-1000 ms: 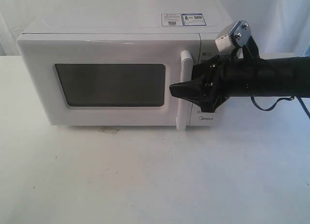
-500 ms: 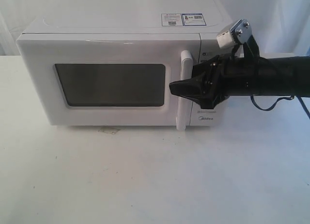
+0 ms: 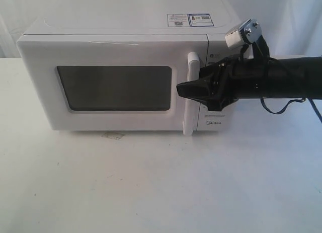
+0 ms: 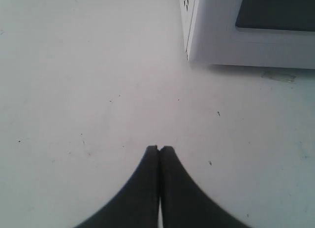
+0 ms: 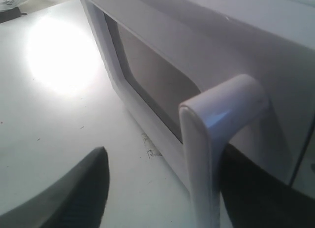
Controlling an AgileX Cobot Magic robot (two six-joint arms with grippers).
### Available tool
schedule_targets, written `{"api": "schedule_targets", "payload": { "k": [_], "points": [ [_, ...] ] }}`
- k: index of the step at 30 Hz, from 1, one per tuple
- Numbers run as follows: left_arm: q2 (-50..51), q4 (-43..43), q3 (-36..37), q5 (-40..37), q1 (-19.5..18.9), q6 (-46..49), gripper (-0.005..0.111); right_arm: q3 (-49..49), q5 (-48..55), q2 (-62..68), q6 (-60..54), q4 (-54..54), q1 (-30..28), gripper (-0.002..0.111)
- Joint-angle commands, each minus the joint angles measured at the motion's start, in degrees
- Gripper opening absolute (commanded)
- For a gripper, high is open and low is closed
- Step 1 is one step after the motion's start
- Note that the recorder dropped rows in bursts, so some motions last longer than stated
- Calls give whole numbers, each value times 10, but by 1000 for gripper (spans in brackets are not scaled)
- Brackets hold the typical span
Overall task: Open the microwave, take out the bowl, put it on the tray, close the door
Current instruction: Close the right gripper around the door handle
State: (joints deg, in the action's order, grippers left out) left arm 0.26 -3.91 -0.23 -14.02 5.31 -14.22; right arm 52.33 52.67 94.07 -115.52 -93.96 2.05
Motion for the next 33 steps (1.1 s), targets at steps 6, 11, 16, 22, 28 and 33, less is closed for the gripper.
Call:
{"api": "schedule_targets", "payload": {
  "k": [6, 11, 16, 22, 28, 33],
  "points": [
    [-3, 2, 2, -2, -1, 1, 0, 30, 61, 4, -28, -60, 3, 6],
    [-3, 2, 2, -2, -1, 1, 0, 29, 77, 4, -28, -60, 3, 0],
    [-3, 2, 2, -2, -1, 1, 0, 29, 87, 4, -28, -60, 3, 0],
    [-3, 2, 2, -2, -1, 1, 0, 29, 89, 4, -28, -60, 3, 0],
    [-3, 2, 2, -2, -1, 1, 0, 29, 91, 4, -22, -60, 3, 0],
    [-3, 2, 2, -2, -1, 1, 0, 29, 47, 4, -22, -60, 3, 0]
  ]
}}
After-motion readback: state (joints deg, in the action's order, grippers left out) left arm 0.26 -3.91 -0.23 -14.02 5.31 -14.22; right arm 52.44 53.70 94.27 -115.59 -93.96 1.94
